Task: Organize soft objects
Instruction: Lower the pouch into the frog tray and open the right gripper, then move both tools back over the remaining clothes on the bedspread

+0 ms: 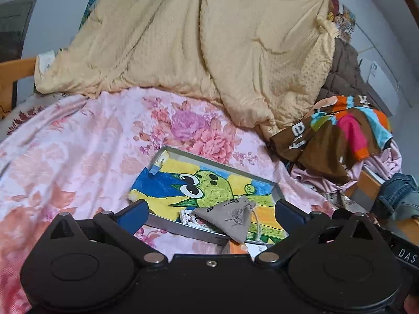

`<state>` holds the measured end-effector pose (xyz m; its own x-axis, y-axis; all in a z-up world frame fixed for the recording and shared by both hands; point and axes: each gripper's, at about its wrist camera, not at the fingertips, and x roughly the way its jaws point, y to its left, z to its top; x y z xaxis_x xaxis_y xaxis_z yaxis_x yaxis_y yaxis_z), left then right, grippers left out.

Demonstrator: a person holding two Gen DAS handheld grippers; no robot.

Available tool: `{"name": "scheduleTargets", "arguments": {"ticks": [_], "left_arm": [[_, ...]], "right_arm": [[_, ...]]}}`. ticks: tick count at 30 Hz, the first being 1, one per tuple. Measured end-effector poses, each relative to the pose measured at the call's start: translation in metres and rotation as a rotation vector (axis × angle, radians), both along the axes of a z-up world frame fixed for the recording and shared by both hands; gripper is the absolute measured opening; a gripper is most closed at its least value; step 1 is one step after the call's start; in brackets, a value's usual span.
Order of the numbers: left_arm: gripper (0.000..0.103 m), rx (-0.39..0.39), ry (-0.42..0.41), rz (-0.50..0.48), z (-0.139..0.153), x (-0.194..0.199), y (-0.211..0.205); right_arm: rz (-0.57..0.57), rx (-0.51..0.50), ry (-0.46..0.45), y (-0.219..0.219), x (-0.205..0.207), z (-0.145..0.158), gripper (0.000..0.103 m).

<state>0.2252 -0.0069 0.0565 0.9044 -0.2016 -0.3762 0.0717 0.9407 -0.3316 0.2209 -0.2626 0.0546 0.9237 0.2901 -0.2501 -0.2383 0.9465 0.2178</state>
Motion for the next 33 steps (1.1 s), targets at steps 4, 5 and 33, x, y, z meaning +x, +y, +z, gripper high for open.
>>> {"name": "scheduleTargets", "arguments": {"ticks": [4,5,33], "left_arm": [[0.102,0.008,-0.029,-0.006,0.008,-0.035,0.001],[0.102,0.01,-0.035,-0.01,0.01,-0.043,0.001],[0.102,0.087,-0.006,-0.101,-0.038,-0.174,0.02]], "right_arm": [[-0.001,-0.045,-0.034,0.007,-0.03,0.0,0.103],[-0.001,-0.053,-0.041,0.008,-0.038,0.0,0.103],[-0.061,-0.069,0.137,0.017,-0.161,-0.031,0.103]]}}
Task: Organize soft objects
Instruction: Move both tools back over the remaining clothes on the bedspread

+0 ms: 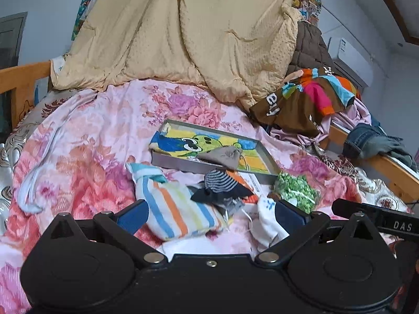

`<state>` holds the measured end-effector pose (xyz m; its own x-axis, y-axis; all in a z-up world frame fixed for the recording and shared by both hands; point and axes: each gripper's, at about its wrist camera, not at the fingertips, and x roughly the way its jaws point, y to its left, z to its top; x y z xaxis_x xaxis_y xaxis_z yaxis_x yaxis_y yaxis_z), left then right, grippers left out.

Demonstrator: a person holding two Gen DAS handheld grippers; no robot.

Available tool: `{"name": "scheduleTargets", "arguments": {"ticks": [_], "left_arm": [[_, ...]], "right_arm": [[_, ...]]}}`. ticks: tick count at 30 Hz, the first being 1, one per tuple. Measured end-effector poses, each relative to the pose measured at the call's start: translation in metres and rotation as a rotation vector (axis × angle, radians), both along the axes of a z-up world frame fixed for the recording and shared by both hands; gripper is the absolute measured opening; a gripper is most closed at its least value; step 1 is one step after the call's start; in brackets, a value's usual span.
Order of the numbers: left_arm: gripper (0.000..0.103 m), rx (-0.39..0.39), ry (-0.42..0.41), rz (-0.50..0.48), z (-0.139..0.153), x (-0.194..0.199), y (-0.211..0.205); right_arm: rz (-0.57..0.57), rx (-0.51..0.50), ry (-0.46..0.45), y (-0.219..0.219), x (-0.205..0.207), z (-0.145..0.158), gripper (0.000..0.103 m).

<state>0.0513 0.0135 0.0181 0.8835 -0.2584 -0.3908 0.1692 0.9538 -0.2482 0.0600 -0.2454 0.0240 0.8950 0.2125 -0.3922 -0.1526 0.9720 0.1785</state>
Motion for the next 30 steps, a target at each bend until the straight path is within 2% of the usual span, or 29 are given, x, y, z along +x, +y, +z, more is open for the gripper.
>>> {"name": "scheduleTargets", "arguments": {"ticks": [5,9,19,30], "left_arm": [[0.102,0.026,0.025,-0.036,-0.012,-0.003,0.0],[0.102,0.046,0.075,-0.066,-0.022,0.002,0.001],[0.102,0.089,0.164,-0.092,-0.037,0.013,-0.002],[0.102,0.164,0.254,-0.192,-0.049,0.039,-0.009]], "right_arm": [[0.009,0.031,0.057,-0.001,-0.001,-0.006,0.103],[0.015,0.015,0.079,0.002,0.002,-0.011,0.103],[0.109,0.016,0.174,0.014,0.011,-0.026,0.103],[0.178,0.155,0.287,0.011,0.03,-0.041,0.103]]}}
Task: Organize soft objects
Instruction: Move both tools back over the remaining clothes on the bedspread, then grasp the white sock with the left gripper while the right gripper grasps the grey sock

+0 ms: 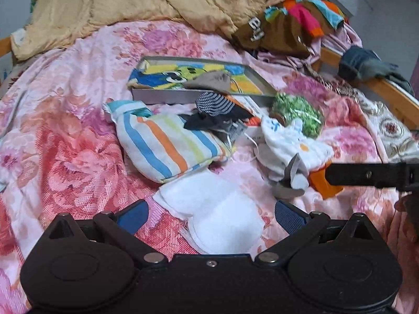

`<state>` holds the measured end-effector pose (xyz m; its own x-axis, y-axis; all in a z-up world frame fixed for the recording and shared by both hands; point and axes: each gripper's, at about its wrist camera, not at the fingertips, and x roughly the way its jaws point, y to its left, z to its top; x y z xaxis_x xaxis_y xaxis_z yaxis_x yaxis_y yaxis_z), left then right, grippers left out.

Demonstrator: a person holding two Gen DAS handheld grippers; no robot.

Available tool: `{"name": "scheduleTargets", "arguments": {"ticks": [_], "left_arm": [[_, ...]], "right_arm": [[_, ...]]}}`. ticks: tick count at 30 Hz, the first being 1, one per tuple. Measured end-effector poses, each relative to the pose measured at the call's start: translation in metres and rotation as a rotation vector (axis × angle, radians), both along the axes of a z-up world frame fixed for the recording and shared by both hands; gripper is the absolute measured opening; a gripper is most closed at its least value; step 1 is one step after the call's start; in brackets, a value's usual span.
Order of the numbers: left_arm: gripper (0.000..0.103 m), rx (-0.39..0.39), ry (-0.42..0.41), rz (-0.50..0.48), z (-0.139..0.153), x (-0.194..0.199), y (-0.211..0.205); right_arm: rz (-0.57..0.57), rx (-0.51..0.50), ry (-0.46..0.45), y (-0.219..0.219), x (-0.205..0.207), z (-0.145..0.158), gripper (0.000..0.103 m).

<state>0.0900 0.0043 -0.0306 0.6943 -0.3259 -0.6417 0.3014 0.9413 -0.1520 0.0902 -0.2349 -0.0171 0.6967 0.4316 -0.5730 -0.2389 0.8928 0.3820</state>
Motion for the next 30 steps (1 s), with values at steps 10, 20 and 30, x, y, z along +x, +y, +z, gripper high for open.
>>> {"name": "scheduleTargets", "arguments": {"ticks": [10,20,30], "left_arm": [[0.102,0.08,0.011,-0.104,-0.012,0.02,-0.008],[0.102,0.056,0.042,-0.08,-0.025,0.038,-0.007],[0.085,0.075,0.056,-0.103,-0.03,0.042,-0.014]], "right_arm": [[0.033,0.023,0.072,0.01,0.02,-0.015,0.1],[0.001,-0.087,0.092,0.019,0.036,-0.026,0.089],[-0.001,-0.2,0.079,0.03,0.041,-0.03,0.067]]}}
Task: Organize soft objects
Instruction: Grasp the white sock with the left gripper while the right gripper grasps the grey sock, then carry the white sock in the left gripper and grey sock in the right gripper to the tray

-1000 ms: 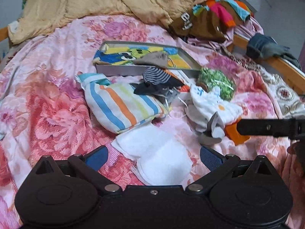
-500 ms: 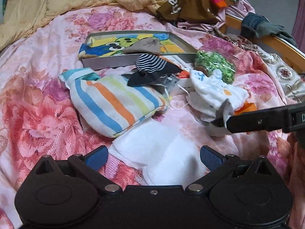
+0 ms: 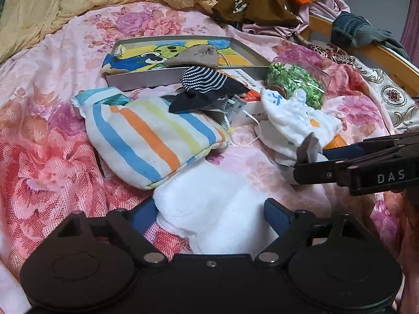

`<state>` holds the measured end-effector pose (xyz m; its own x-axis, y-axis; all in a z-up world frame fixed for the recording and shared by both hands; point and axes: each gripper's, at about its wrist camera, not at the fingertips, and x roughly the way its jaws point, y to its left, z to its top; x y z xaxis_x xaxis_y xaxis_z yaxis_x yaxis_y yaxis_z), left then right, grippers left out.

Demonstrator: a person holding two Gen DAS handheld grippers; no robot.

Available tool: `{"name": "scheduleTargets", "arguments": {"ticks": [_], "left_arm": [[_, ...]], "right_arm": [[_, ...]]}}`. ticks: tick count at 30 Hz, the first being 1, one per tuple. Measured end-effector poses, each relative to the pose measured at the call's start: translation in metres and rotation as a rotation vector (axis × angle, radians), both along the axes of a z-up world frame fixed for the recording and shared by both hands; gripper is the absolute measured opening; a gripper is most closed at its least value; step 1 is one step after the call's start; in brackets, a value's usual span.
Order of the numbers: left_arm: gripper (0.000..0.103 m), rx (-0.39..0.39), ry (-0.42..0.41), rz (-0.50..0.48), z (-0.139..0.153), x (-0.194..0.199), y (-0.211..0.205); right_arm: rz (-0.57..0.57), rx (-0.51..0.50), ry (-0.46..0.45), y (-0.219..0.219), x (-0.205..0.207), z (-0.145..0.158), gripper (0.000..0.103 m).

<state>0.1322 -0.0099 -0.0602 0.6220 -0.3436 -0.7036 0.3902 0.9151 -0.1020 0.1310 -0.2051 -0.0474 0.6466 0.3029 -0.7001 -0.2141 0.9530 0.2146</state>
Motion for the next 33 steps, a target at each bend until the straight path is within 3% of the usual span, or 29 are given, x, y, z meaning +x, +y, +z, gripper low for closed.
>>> {"name": "scheduleTargets", "arguments": {"ticks": [5,7,13,24,33], "left_arm": [[0.079,0.005,0.002,0.002,-0.002,0.0,0.0],[0.074,0.006,0.001,0.0,-0.002,0.0,-0.001],[0.054,0.003,0.003,-0.001,0.0,-0.003,-0.002],[0.016,-0.067,0.021,0.077,0.004,-0.005,0.005],[0.009,-0.111,0.01,0.072,0.013,-0.017,0.0]], "right_arm": [[-0.009,-0.012,0.016,-0.001,0.002,-0.002,0.049],[-0.003,-0.021,0.026,0.0,0.003,-0.003,0.033],[0.013,-0.029,0.025,0.001,0.002,-0.005,0.017],[0.048,-0.066,-0.079,0.008,-0.008,0.005,0.008],[0.139,-0.07,-0.156,0.02,-0.019,0.012,0.008]]}}
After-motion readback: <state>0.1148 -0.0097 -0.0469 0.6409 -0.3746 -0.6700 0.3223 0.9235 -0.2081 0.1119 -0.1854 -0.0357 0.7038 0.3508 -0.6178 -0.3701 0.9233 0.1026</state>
